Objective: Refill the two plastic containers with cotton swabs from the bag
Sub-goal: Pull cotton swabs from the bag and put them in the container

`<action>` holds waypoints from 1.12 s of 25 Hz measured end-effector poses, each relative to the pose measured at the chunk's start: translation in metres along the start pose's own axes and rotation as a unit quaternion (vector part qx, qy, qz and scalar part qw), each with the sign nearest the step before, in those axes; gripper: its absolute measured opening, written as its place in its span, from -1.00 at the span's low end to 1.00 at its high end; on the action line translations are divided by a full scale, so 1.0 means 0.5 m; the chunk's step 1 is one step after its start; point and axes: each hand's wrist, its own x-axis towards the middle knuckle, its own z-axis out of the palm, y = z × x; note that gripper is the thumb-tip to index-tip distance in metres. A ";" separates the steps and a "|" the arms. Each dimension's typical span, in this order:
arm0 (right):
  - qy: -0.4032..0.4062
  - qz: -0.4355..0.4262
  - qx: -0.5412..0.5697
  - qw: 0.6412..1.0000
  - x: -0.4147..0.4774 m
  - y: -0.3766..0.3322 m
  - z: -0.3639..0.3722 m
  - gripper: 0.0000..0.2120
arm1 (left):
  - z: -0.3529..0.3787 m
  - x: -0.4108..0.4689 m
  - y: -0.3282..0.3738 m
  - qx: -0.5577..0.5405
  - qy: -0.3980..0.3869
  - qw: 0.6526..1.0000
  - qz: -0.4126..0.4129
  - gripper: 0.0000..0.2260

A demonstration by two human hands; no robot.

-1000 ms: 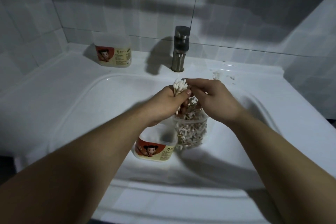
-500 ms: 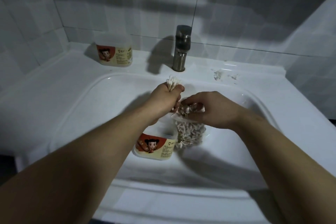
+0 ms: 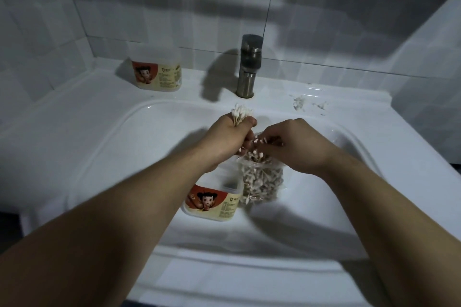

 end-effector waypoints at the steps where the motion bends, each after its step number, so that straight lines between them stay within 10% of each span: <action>1: 0.010 0.006 0.001 1.000 0.001 0.002 0.000 -0.89 | 0.001 0.001 0.000 -0.001 0.002 1.000 0.002 -0.83; 8: 0.023 0.053 -0.026 0.998 0.005 0.014 -0.008 -0.93 | -0.006 0.005 -0.005 0.077 0.047 0.996 0.026 -0.73; 13: -0.093 0.040 -0.029 0.994 -0.006 0.002 -0.019 -0.53 | -0.002 0.006 -0.013 0.027 0.001 0.999 -0.027 -0.69; 28: 0.009 -0.006 -0.044 0.999 -0.005 0.006 -0.020 -0.78 | 0.011 -0.013 0.004 -0.240 -0.043 0.967 -0.069 -0.77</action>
